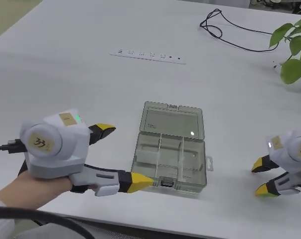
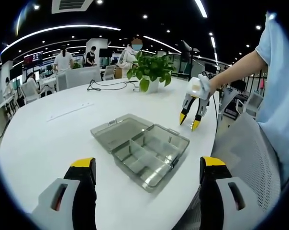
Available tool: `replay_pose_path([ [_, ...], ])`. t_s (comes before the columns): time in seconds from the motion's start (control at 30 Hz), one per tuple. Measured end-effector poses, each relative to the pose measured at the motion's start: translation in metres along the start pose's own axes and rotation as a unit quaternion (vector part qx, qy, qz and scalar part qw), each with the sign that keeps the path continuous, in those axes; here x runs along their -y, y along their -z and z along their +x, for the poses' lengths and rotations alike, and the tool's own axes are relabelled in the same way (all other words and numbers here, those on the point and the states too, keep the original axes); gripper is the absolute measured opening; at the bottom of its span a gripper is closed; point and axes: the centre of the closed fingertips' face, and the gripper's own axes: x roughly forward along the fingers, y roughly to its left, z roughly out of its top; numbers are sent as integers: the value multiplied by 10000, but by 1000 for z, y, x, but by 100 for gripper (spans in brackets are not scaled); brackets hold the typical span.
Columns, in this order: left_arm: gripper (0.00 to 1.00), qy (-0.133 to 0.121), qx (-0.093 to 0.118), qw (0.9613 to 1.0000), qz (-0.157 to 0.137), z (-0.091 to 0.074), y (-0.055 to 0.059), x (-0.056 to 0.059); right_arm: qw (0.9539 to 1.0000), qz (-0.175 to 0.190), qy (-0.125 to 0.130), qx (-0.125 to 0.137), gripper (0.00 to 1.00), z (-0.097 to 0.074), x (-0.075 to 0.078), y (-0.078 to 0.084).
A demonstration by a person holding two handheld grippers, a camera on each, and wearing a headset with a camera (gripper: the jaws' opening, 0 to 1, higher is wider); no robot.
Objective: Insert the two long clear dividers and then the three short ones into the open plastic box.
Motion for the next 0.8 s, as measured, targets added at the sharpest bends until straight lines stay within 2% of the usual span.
replay_pose_path([
  [0.27,91,78,37,9998,-195,2,6,7,9998,155,105,-10,32,0,2,0],
  [0.33,91,111,43,9997,-228,3,7,9,9995,224,225,47,32,0,4,-2],
  [0.47,90,174,35,9994,-304,4,8,11,9990,286,286,172,32,-4,3,-10],
  [0.6,89,233,1,9989,-402,7,7,14,9972,327,481,464,32,-13,7,-30],
  [0.7,86,286,-30,9983,-516,11,5,16,9952,139,671,696,32,-24,8,-51],
  [0.77,83,334,-18,9976,-613,14,4,18,9941,71,774,755,32,-31,8,-61],
  [0.8,82,357,-18,9972,-663,16,2,19,9917,-80,928,889,32,-36,11,-72],
])
